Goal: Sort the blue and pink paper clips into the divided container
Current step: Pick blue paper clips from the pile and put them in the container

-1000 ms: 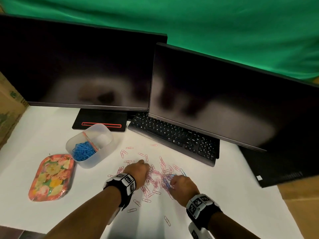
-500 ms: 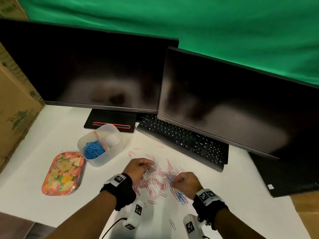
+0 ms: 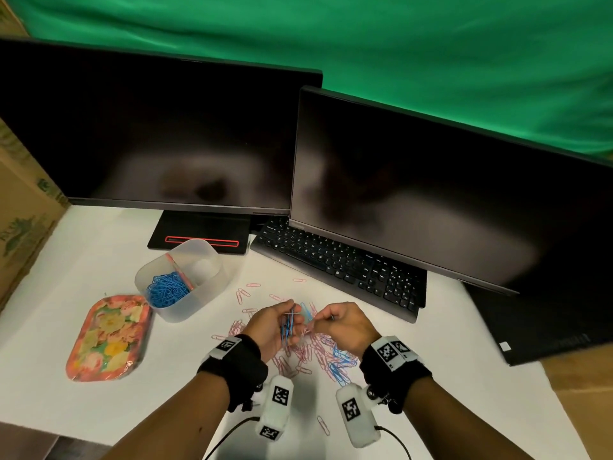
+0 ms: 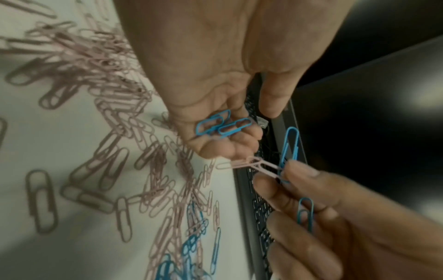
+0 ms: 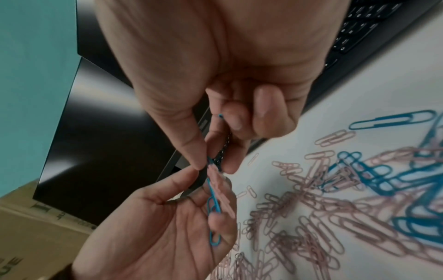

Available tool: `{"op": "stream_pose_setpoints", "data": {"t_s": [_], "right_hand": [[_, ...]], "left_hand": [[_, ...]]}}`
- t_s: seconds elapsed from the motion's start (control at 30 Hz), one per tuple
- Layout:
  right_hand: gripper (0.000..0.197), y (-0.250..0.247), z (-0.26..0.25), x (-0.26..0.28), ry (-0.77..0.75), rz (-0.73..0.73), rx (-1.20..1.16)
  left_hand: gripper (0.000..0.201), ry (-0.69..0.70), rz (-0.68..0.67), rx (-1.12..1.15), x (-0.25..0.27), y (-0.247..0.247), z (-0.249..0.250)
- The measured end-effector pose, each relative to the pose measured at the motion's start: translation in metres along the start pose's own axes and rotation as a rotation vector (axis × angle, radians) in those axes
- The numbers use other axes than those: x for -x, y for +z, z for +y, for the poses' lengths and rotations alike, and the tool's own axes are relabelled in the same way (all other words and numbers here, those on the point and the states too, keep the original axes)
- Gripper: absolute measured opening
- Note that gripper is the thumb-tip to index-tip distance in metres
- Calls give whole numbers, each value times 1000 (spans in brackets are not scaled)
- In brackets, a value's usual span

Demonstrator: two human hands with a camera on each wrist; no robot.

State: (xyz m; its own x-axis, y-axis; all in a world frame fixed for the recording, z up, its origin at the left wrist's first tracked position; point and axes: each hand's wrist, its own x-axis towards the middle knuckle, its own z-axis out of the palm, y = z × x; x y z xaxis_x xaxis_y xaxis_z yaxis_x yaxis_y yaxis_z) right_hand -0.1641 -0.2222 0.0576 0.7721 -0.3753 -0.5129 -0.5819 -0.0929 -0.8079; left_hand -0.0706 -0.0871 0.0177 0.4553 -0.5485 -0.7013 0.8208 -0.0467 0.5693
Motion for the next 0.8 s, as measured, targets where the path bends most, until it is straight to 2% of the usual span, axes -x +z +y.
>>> {"op": "stream_pose_setpoints", "data": {"t_s": [0.23, 0.33, 0.43, 0.57, 0.63, 0.7, 0.8], "right_hand": [[7, -10, 2, -2, 42, -35, 46], [15, -12, 4, -3, 56, -41, 32], [13, -12, 5, -3, 64, -36, 7], [8, -19, 11, -5, 93, 67, 9], [10, -27, 24, -3, 58, 124, 228], [12, -30, 40, 4, 23, 108, 502], [8, -24, 64, 18, 28, 49, 744]], "left_hand": [[9, 173, -64, -324, 6, 2, 0], [12, 212, -61, -336, 8, 7, -3], [15, 219, -69, -329, 8, 10, -4], [21, 199, -9, -198, 6, 7, -1], [16, 201, 23, -126, 5, 4, 0], [13, 196, 26, -96, 3, 0, 0], [24, 165, 13, -76, 1, -2, -2]]}}
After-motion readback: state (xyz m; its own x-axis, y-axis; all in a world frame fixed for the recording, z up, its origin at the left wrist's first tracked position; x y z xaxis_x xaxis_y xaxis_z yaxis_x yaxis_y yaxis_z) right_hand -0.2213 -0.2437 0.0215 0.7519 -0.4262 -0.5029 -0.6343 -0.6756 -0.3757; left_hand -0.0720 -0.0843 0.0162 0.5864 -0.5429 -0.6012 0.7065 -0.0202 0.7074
